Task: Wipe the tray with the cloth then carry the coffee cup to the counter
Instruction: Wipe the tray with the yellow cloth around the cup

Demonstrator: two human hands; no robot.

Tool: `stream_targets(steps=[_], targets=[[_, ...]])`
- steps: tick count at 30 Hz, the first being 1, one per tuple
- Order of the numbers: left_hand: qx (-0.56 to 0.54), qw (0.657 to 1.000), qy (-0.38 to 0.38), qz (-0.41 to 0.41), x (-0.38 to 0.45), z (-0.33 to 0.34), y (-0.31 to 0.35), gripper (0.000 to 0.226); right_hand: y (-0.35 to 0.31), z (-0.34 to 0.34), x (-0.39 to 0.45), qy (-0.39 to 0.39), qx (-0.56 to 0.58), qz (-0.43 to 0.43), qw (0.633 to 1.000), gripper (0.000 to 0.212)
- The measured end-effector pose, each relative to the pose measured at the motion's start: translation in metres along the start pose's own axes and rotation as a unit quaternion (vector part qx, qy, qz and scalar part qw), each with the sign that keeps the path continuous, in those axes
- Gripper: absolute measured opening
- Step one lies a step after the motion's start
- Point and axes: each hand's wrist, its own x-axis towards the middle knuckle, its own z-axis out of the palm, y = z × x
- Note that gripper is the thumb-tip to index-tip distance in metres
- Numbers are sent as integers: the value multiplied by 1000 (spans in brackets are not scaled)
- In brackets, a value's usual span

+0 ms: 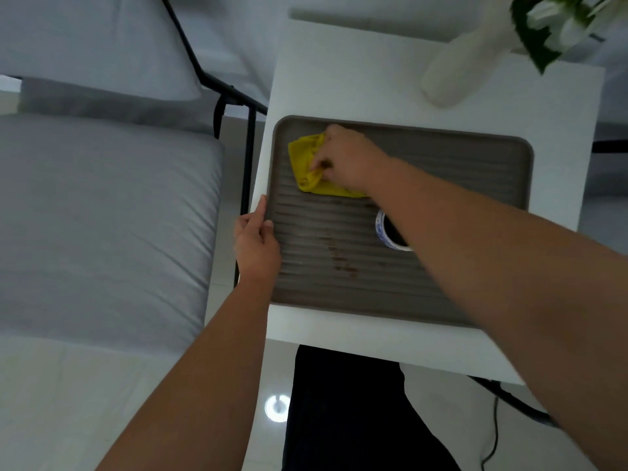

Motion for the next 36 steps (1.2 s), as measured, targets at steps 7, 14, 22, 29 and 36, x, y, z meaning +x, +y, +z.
stream_targets(steps=[7, 14, 22, 29, 36], targets=[[-48, 997, -38, -37, 2, -6, 2, 45, -64, 54, -13, 127, 112, 154, 973, 30], [-74, 994, -42, -69, 5, -3, 2, 46, -81, 94, -58, 171, 140, 326, 919, 42], [-87, 994, -48, -42, 5, -8, 8, 47, -101, 108, -48, 122, 103, 192, 968, 45], [-123, 988, -60, -69, 5, -9, 7, 48, -76, 111, -66, 180, 101, 226, 952, 53], [-150, 981, -83, -91, 7, -11, 2, 47, -76, 119, -70, 211, 114, 299, 924, 62]])
